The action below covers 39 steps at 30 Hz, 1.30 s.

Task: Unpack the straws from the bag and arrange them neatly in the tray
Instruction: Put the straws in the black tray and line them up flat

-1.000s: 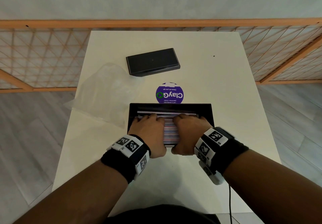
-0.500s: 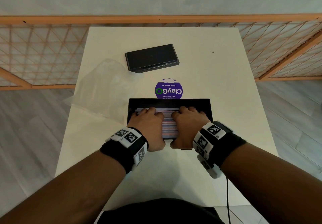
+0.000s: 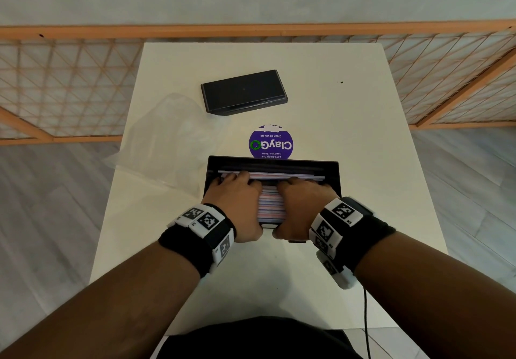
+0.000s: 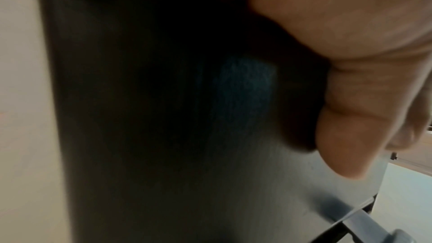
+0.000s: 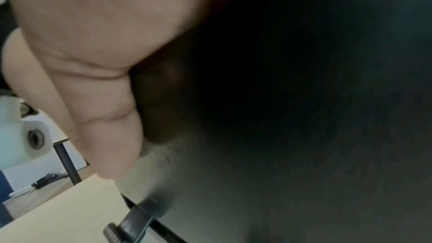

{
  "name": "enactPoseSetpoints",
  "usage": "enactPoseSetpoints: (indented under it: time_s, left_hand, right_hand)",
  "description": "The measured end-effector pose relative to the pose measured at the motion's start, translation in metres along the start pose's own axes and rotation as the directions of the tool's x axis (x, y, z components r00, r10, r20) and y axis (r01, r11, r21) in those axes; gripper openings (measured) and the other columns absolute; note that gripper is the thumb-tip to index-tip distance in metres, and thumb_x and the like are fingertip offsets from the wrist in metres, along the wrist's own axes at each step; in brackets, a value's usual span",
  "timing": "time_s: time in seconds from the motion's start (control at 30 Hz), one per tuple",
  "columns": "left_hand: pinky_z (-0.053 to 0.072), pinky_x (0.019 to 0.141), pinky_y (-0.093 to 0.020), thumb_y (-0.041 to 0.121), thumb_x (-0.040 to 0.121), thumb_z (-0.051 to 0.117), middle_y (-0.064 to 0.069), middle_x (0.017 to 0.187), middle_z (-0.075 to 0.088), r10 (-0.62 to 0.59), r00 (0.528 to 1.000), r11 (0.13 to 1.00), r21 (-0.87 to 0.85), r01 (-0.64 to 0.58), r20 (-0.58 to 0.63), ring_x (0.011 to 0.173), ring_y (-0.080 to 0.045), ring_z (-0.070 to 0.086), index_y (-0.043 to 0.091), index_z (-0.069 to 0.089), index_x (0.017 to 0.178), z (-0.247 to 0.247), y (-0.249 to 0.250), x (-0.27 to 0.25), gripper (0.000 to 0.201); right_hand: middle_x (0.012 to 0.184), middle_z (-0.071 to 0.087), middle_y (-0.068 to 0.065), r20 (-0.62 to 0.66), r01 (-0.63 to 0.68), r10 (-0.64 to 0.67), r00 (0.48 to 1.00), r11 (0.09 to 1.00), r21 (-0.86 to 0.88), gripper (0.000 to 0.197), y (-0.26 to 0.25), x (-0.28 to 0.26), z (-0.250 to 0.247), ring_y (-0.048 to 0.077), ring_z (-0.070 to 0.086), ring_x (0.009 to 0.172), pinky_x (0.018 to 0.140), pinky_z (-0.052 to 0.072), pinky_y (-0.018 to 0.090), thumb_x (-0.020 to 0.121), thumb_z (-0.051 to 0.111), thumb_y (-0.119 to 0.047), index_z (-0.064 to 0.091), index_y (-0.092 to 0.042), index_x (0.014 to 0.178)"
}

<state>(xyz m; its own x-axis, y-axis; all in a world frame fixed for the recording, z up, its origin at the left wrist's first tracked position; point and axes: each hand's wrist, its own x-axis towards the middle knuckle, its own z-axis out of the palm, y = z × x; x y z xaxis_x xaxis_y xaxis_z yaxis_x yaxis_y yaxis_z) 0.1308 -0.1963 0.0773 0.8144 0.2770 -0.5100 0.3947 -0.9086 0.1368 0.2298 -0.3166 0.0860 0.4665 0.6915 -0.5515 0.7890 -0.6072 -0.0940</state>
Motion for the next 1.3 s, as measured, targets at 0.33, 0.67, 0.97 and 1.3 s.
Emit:
enactPoseSetpoints:
  time_s: [0.33,0.67,0.97,1.3]
  left_hand:
    - [0.039,0.106,-0.043,0.055,0.071,0.069,0.001,0.127,0.049,0.014,1.000,0.999,0.036,-0.013,-0.026,0.123,-0.022,0.046,0.027,0.049,0.130,-0.0025,0.0010,-0.0020,0.068]
    - [0.045,0.106,-0.042,0.050,0.070,0.074,0.005,0.129,0.059,0.022,1.000,0.999,-0.040,-0.022,-0.014,0.120,-0.020,0.056,0.030,0.052,0.130,-0.0023,0.0011,-0.0011,0.067]
    - [0.042,0.104,-0.042,0.052,0.071,0.070,0.001,0.128,0.049,0.004,1.000,1.000,-0.012,-0.004,0.010,0.122,-0.023,0.049,0.027,0.052,0.128,-0.0027,0.0004,-0.0002,0.065]
    - [0.039,0.107,-0.047,0.051,0.071,0.071,0.000,0.128,0.046,0.009,0.999,1.000,-0.001,-0.009,0.045,0.125,-0.023,0.044,0.027,0.056,0.123,-0.0046,0.0023,-0.0032,0.059]
  right_hand:
    - [0.120,0.054,-0.001,0.012,0.009,-0.008,1.000,0.998,-0.061,0.072,-0.0004,-0.0002,-0.0046,0.025,0.053,0.112,0.097,0.044,0.043,0.062,0.071,-0.058,0.051,-0.028,0.125]
    - [0.114,0.061,-0.005,-0.034,-0.002,0.002,0.999,1.000,0.016,0.075,-0.0015,-0.0021,-0.0013,0.022,0.061,0.103,0.093,0.052,0.038,0.060,0.076,-0.051,0.047,-0.028,0.125]
    - [0.111,0.057,-0.002,0.038,-0.019,0.020,0.999,0.999,-0.028,0.063,-0.0025,-0.0004,-0.0059,0.023,0.058,0.102,0.091,0.050,0.037,0.063,0.070,-0.056,0.057,-0.027,0.117]
    - [0.111,0.057,-0.002,0.043,-0.035,0.037,0.998,0.998,-0.055,0.057,-0.0044,-0.0027,-0.0072,0.024,0.057,0.103,0.094,0.047,0.040,0.061,0.070,-0.057,0.062,-0.029,0.110]
